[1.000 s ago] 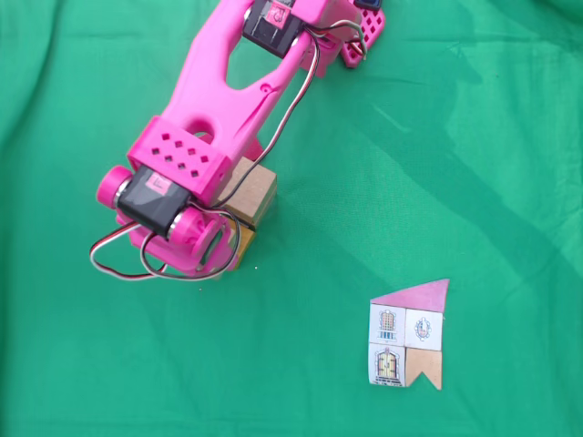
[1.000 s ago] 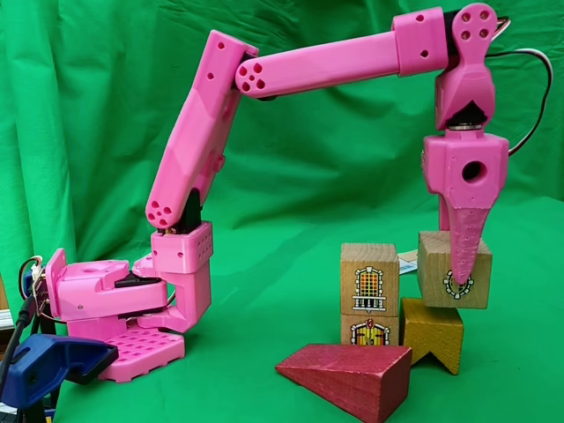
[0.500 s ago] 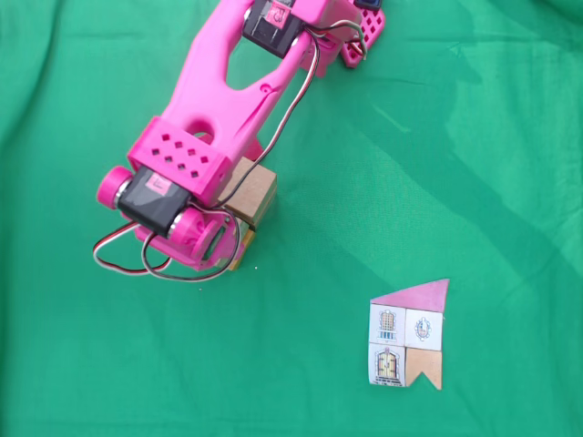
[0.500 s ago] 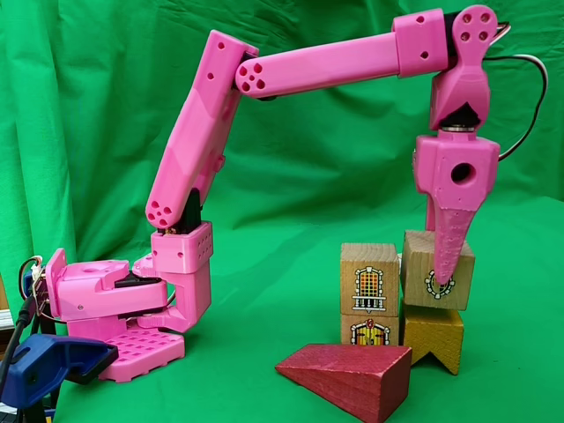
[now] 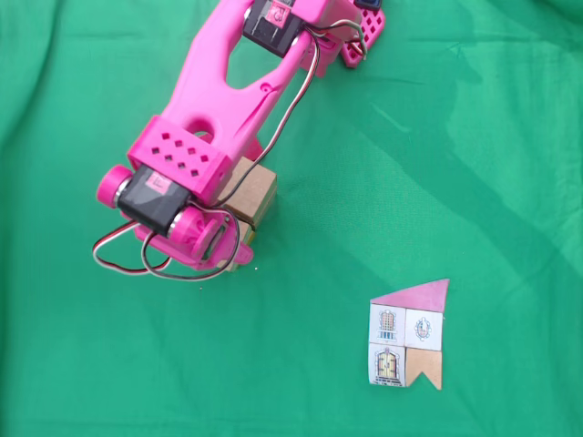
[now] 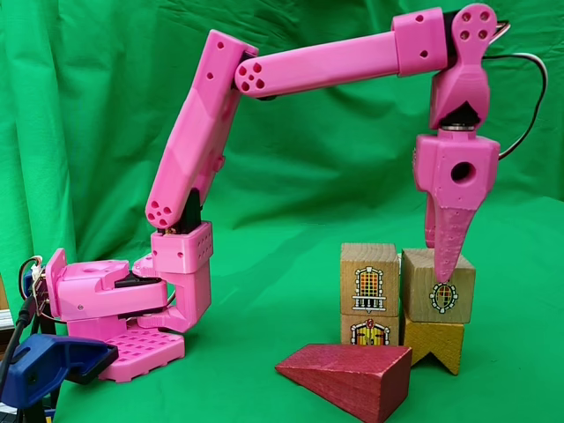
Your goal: Grasp some building blocks and build the house on the picture.
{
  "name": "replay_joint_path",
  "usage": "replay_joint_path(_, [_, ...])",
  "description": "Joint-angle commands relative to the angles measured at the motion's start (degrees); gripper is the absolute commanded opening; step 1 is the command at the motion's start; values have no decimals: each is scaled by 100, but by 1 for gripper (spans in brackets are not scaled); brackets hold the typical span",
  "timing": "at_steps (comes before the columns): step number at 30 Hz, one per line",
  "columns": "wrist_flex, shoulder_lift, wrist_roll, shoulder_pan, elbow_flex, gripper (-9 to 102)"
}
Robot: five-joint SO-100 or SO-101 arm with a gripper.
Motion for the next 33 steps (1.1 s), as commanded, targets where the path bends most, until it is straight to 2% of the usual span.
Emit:
replay_joint_path(1, [88,624,-26,62,-35,36])
replay_joint_path(16, [79,2206,53,1310,1055,36])
replay_joint_path(26, [44,2391,9,2136,2074,37])
replay_joint_path(33, [-18,2268,53,2215,2355,36])
